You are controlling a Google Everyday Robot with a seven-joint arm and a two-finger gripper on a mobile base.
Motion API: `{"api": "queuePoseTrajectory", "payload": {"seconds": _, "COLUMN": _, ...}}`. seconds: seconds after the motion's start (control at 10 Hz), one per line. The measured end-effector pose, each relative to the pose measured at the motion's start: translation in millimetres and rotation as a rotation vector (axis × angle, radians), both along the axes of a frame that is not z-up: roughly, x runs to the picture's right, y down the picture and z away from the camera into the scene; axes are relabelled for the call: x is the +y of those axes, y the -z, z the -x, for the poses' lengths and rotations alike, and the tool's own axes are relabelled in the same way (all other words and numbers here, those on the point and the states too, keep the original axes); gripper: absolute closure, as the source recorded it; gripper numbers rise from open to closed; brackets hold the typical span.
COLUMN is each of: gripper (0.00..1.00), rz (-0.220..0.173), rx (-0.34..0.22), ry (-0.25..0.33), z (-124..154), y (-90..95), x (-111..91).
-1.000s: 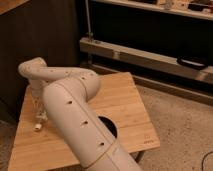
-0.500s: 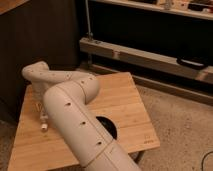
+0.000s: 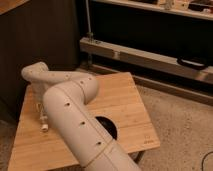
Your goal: Place the bottle in the ceramic bowl
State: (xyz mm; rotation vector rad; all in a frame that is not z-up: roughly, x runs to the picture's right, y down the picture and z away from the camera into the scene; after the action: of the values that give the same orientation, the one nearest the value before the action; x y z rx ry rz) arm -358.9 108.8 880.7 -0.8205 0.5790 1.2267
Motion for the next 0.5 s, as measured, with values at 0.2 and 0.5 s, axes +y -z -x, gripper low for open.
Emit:
{"api": "queuePoseTrajectory", "payload": {"seconds": 0.2, "gripper": 1.0, "rz": -0.032, "rx": 0.001, "ry": -0.006, "z": -31, "y": 28.5, "x": -16}}
{"api": "queuePoseTrajectory", "payload": {"seconds": 0.5, "gripper": 1.0, "rz": -0.079, "rx": 0.02, "ry": -0.018, "z": -106, "y": 91.7, "x": -43}}
